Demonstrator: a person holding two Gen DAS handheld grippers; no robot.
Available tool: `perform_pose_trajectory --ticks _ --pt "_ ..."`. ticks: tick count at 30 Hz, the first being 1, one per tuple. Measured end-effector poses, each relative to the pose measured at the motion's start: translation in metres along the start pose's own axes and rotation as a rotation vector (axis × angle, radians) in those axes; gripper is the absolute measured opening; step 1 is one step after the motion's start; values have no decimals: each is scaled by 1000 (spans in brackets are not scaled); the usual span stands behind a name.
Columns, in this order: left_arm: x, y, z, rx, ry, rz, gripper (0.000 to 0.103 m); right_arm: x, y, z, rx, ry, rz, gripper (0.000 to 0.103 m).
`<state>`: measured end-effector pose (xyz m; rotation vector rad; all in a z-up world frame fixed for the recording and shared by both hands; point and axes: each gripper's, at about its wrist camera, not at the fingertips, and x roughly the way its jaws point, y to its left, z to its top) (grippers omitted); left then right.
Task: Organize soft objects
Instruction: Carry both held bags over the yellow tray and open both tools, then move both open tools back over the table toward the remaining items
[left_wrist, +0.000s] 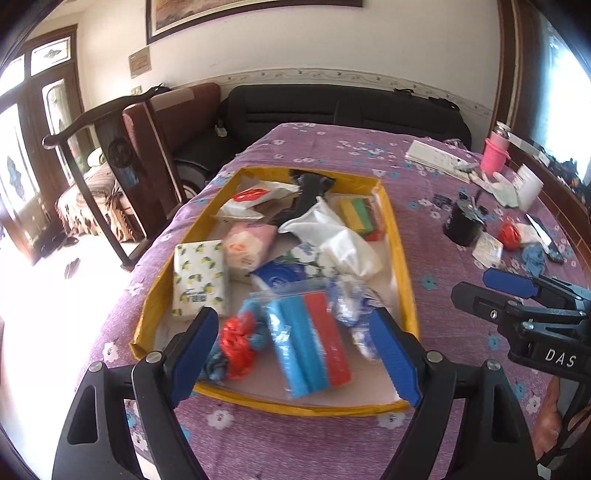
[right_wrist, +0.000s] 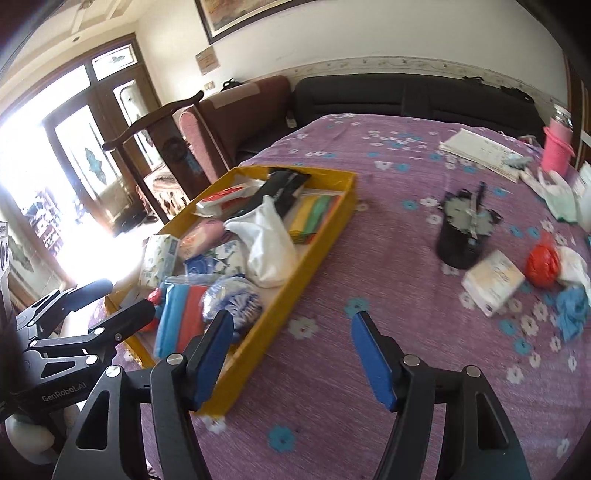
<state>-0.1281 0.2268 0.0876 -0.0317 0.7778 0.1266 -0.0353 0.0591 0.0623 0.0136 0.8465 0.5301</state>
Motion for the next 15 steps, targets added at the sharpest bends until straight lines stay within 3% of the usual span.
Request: perform_pose_trajectory --ticks 15 --pt "5 -70 -4 123 44 -61 89 -32 -100 -39 192 -15 -93 76"
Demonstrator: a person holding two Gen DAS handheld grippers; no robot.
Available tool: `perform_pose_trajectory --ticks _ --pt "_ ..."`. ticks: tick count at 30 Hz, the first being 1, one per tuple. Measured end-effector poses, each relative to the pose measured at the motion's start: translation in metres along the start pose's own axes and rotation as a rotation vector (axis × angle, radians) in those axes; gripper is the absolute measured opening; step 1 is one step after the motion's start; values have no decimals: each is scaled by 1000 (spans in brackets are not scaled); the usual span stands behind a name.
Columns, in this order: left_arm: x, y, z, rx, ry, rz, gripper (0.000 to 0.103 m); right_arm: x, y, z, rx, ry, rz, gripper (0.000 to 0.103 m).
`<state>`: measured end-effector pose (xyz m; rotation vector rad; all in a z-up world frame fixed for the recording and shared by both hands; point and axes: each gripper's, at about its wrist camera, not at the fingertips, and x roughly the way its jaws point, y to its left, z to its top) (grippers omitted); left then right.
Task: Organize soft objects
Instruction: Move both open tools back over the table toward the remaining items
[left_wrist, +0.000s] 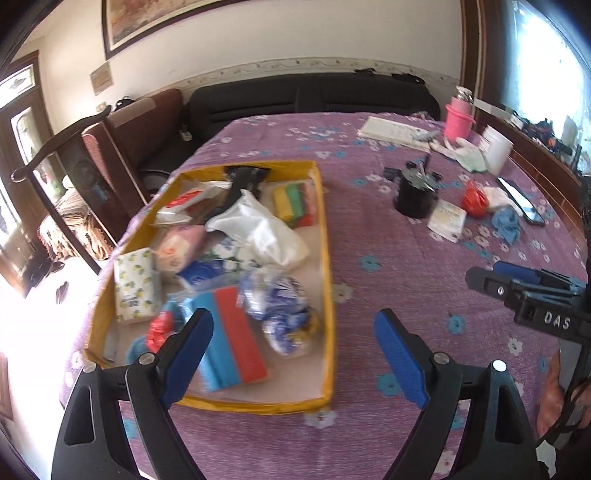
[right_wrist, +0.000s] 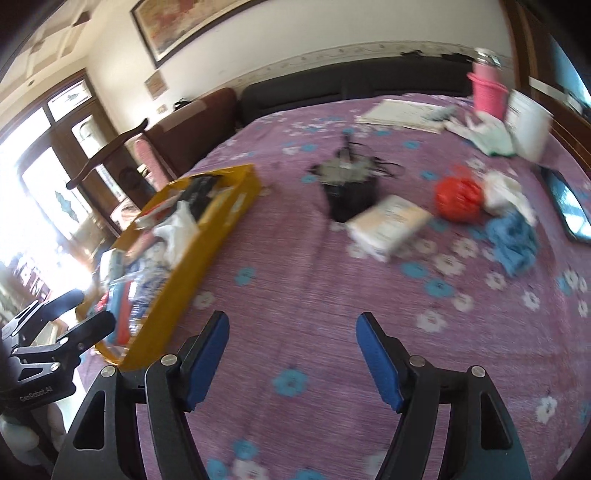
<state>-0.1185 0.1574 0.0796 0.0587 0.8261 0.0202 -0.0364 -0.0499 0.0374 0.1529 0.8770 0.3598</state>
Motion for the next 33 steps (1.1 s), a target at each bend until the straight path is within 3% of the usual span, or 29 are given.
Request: perform_pose_trajectory --ticks 4,9,14,18,23,33 --pt "3 -34 -1 51 9 -73 89 -7 -32 1 44 -24 -50 75" --pt "13 -95 -9 185 -5 -160 88 -16 -74 6 99 -72 -154 75" --pt "31 -128 -14 231 15 -234 88 -30 -114 5 175 -107 -223 76" --pt "43 -135 -15 223 30 -257 88 -40 -138 3 240 -152 -242 77" --pt "58 -132 -15 167 69 -294 88 -41 -154 1 311 -160 -197 78" --pt "70 -121 -12 87 112 -368 90 -31 -145 0 283 -128 -169 80"
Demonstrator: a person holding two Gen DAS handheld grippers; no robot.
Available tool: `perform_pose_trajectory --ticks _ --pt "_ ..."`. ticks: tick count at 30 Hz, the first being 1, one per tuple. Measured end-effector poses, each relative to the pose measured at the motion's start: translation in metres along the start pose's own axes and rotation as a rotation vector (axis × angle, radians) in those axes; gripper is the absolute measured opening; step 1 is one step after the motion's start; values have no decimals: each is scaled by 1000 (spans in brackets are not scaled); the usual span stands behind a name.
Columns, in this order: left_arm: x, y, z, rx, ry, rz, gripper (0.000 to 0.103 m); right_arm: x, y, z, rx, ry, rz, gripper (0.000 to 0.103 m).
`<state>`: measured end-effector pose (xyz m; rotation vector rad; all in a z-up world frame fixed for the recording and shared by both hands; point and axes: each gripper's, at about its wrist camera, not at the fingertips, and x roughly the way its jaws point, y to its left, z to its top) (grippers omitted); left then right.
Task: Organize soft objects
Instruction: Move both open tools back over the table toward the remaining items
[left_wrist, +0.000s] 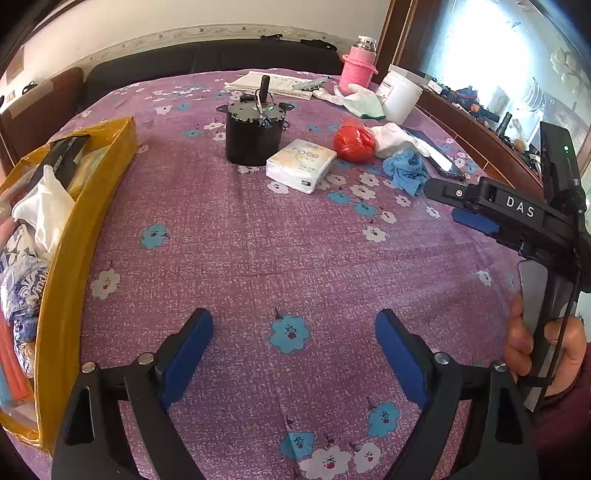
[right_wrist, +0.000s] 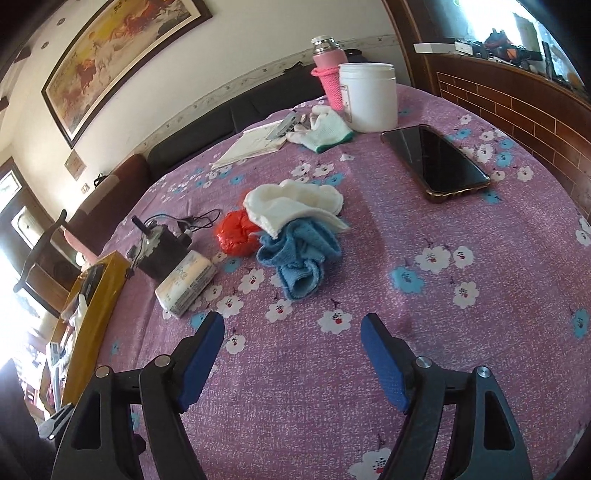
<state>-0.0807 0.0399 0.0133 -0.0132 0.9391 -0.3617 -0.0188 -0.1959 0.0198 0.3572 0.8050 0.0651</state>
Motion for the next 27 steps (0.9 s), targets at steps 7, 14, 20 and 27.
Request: perform_pose_trajectory --ticks 7,14,20,27 --pt "3 -4 1 27 18 1 97 3 -1 0 6 13 3 82" --pt "3 -3 1 23 18 -8 98 4 -1 0 8 21 3 83" --pt "2 -3 1 20 18 -11 98 5 -1 0 11 28 1 83" --pt "2 -3 1 19 17 -23 99 8 -2 0 12 35 -1 83"
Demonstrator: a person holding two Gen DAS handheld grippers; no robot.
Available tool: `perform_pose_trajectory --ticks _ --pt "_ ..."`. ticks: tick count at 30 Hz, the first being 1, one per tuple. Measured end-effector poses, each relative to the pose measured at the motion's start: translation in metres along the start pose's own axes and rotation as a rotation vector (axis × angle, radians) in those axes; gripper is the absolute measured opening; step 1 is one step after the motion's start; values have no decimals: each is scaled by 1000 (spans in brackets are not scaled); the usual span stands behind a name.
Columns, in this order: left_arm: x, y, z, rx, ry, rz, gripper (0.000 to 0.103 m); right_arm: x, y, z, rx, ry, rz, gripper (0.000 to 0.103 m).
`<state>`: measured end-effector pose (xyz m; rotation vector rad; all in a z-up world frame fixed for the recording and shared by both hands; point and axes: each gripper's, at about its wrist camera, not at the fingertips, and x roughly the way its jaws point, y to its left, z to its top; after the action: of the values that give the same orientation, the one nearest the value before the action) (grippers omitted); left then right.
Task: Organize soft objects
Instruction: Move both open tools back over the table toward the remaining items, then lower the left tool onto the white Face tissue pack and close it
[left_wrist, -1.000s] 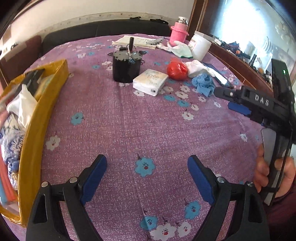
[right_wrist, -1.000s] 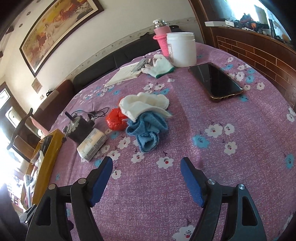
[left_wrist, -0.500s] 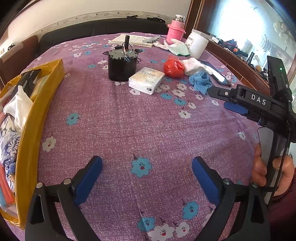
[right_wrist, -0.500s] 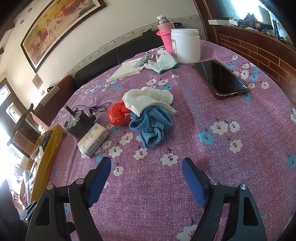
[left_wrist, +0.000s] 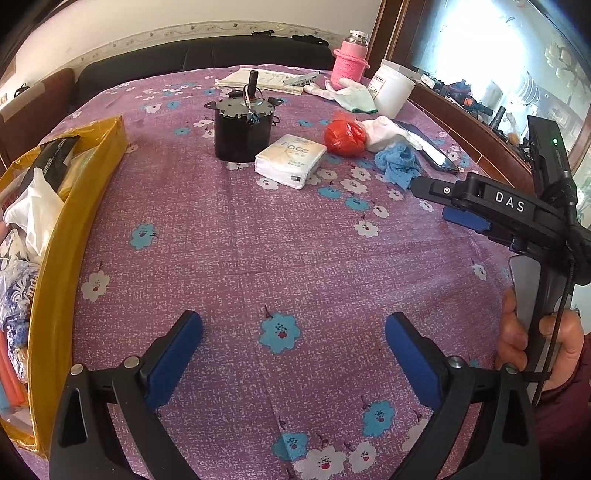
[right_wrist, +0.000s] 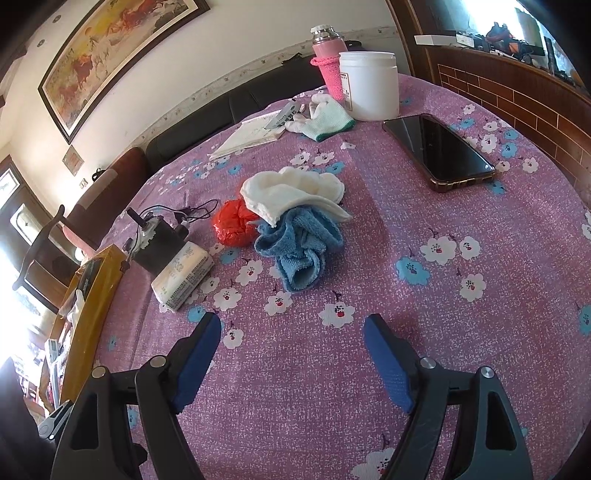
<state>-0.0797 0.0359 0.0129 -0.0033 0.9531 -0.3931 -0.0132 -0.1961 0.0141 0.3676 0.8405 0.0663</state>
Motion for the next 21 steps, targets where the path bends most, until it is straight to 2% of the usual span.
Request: perform_pose_trajectory --ticks 8,14,21 --pt "1 -1 0 7 7 -4 102 1 0 0 -3 4 1 85" --pt "3 -6 0 33 22 24 103 1 1 0 -2 4 0 86" --pt "14 -20 0 100 70 145 103 1 0 -1 -2 2 -8 86"
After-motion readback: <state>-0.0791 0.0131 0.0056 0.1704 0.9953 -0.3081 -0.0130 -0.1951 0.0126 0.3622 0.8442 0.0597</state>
